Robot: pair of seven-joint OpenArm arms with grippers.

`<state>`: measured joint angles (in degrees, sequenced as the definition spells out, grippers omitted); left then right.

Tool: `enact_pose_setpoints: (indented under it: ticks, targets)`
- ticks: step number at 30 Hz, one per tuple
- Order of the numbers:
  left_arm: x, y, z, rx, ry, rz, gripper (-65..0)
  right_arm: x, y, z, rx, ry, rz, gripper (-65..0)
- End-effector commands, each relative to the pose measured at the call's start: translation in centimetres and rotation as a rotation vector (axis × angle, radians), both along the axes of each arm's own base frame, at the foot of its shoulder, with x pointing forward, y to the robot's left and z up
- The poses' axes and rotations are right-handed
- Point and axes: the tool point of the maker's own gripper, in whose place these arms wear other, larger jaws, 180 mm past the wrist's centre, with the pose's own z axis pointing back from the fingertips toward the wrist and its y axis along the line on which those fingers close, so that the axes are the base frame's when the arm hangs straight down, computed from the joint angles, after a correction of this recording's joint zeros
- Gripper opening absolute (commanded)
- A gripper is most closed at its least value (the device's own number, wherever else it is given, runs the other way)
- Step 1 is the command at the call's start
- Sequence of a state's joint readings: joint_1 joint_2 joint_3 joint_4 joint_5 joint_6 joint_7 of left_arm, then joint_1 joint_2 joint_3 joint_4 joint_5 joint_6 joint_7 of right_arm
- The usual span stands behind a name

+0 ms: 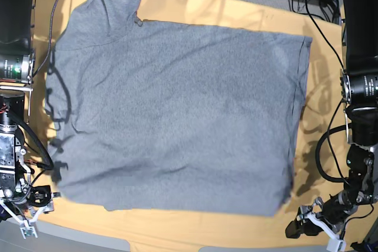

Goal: Layout the t-shirt on the table in an organized manner, then fold the t-shirt properly
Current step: 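Move both grippers to the shoulder corners of the grey shirt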

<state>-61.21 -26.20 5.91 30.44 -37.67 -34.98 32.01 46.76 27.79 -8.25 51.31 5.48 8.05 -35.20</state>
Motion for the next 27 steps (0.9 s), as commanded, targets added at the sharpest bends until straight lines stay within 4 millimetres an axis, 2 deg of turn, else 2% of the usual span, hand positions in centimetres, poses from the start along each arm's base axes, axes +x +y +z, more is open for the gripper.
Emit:
enact_pose_setpoints:
  ticks: [1, 4, 6, 10, 13, 14, 15, 16, 17, 18, 19, 20, 24, 27]
  targets:
    - [0.8, 0.4, 3.9, -0.016, -0.079, 0.008, -16.0, 0.8, -1.2, 3.9, -0.014, -0.089, -0.033, -21.9]
    - [0.3, 0.5, 3.3, 0.009, -0.014, -0.009, -15.8, 0.5, -2.1, 4.3, -0.021, -0.068, -0.087, -21.9]
    - [-0.1, 0.6, 2.9, 0.012, 0.033, -0.023, -15.9, 0.4, -1.5, 4.0, -0.004, -0.025, -0.061, -21.9]
    - [-1.1, 0.3, 2.2, 0.003, 0.111, -0.066, -16.0, 0.1, 1.3, 2.0, 0.114, 0.076, 0.052, -22.2]
    - [-2.0, -0.5, 1.5, 0.019, 0.144, -0.132, -17.1, -0.4, 4.1, 0.7, 0.21, 0.145, 0.174, -27.5]
    - [-2.3, -0.9, 1.5, 0.019, 0.146, -0.16, -21.1, -0.6, 5.0, 0.5, 0.241, 0.162, 0.214, -29.6]
    - [-2.5, -1.1, 1.5, 0.011, 0.153, -0.171, -28.9, -0.8, 6.1, 0.4, 0.267, 0.176, 0.263, -32.5]
    - [-2.7, -1.1, 1.5, -0.002, 0.161, -0.179, -40.6, -1.0, 7.1, 0.5, 0.286, 0.193, 0.318, -37.6]
    - [-2.9, -1.1, 1.7, -0.022, 0.166, -0.187, -54.3, -1.4, 8.1, 0.4, 0.305, 0.218, 0.37, -45.1]
    - [-3.2, -1.1, 2.0, -0.049, 0.17, -0.198, -65.0, -2.0, 9.1, 0.3, 0.327, 0.248, 0.416, -53.9]
    - [-3.5, -1.1, 2.3, -0.078, 0.174, -0.21, -65.0, -2.6, 10.0, 0.2, 0.353, 0.279, 0.458, -62.3]
    - [-3.8, -1.0, 2.6, -0.104, 0.175, -0.22, -65.0, -3.2, 10.9, 0.2, 0.381, 0.306, 0.499, -65.0]
    - [-4.7, -0.6, 3.5, -0.161, 0.182, -0.245, -65.0, -4.8, 14.2, 1.3, 0.494, 0.331, 0.673, -65.0]
    - [-5.1, -0.5, 3.5, -0.173, 0.195, -0.261, -65.0, -5.2, 15.4, 2.7, 0.584, 0.297, 0.732, -65.0]
